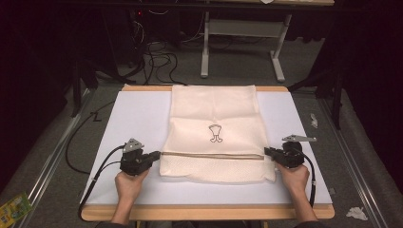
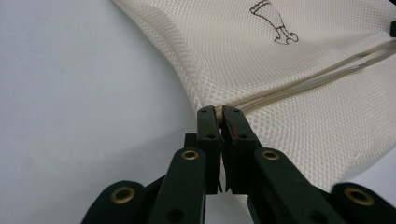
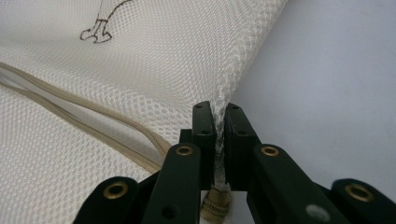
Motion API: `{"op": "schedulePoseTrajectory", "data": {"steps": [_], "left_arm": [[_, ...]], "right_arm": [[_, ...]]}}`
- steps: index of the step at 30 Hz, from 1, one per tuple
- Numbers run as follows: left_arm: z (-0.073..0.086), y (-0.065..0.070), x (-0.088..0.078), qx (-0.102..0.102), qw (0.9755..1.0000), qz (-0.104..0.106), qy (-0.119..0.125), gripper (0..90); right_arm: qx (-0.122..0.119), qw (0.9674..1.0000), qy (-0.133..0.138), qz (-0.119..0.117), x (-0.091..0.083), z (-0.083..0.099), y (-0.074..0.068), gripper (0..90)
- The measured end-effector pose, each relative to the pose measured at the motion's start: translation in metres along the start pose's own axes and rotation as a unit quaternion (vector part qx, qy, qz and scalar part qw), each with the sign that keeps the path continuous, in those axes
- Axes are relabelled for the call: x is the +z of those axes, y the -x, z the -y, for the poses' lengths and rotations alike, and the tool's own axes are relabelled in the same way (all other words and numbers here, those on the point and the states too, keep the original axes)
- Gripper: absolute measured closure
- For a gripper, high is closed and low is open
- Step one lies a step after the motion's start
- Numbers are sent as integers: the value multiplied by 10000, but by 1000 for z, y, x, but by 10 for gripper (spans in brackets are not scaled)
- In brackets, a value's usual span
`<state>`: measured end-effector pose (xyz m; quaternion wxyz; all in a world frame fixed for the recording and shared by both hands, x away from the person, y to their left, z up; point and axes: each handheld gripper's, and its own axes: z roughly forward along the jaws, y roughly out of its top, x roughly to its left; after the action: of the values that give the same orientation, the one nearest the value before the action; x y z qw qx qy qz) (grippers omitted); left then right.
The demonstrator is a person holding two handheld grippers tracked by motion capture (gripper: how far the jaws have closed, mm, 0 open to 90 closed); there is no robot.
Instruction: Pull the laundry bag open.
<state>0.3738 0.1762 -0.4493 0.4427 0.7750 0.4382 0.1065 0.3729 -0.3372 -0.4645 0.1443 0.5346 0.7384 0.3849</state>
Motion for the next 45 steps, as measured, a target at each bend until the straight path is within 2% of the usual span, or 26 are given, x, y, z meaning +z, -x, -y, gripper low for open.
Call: {"op": "schedulePoseTrajectory", "data": {"steps": [6, 12, 19, 22, 27, 32, 35, 37, 41, 45], "left_arm": [[3, -1, 2, 18, 9999, -48, -122, 862], [6, 0, 10, 54, 9993, -143, -331, 859], [7, 0, 12, 32, 9993, -144, -333, 859], [7, -1, 11, 28, 9993, -125, -361, 861], [8, 0, 10, 59, 9993, -162, -328, 860], [7, 0, 7, 86, 9996, -191, -203, 847], [7, -2, 2, 130, 9996, -238, -95, 831], [8, -2, -1, 161, 9993, -344, -14, 823], [7, -2, -6, 165, 9990, -382, 139, 803], [5, -2, -16, 184, 9981, -439, 403, 767]], "right_arm": [[-120, 9998, -112, 119, 4, 0, -2, 844], [-412, 9984, -254, 304, 9, 0, -5, 816], [-434, 9981, -248, 371, 7, 0, -6, 764], [-560, 9968, -332, 469, 7, 0, -9, 737], [-471, 9973, -266, 488, 6, 0, -8, 680], [-402, 9976, -124, 551, 0, 0, -5, 612], [-255, 9982, 18, 545, -6, 0, -3, 574], [-212, 9981, 137, 557, -10, 0, -2, 575], [-249, 9974, 404, 540, -19, -1, -4, 593], [-198, 9967, 637, 456, -27, -2, -6, 598]]}}
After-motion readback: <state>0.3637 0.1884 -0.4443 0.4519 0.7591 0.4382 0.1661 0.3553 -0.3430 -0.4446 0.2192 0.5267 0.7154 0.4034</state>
